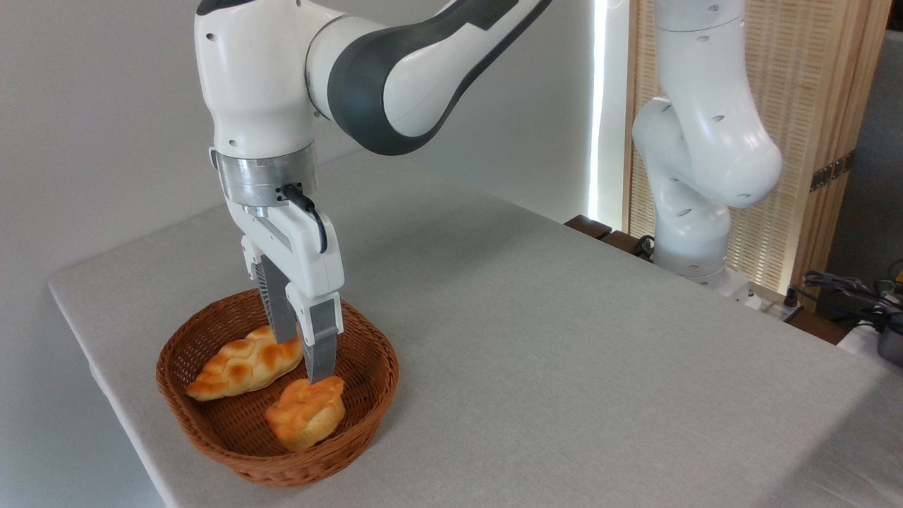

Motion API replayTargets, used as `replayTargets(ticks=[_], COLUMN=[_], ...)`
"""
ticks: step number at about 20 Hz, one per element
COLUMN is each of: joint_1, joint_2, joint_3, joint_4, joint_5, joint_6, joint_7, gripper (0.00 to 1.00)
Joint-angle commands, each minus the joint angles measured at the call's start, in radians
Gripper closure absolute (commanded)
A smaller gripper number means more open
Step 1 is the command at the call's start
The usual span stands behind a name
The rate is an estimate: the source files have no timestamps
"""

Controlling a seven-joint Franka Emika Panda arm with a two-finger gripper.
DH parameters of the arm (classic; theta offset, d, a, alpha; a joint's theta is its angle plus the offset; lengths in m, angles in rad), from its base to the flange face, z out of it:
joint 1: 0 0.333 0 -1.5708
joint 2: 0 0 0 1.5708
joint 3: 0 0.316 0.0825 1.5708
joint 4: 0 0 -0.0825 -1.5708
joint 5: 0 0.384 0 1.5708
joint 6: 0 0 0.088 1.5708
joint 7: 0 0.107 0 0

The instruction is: Put bread into the basket

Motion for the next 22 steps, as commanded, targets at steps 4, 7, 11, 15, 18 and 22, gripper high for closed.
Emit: replayTargets(ticks=[4, 7, 11, 15, 18, 22], joint_1=[0.0, 0.025, 0.165, 0.205, 0.253, 0.257], joint_2=[-0.04, -0.04, -0.084, -0.135, -0.157, -0.152], joint_3=[0.012, 0.009, -0.152, -0.175, -0.21, -0.237], joint_4=[0.061, 0.19, 0.195, 0.193, 0.189, 0.184], joint_5=[0.009, -0.002, 0.0, -0.005, -0.052, -0.038], joint_6=[-0.103, -0.298, -0.324, -0.375, -0.412, -0.412], joint_7=[-0.019, -0.016, -0.056, -0.07, -0.068, -0.068], gripper=[0.0, 0.0, 0.0, 0.0, 0.0, 0.0])
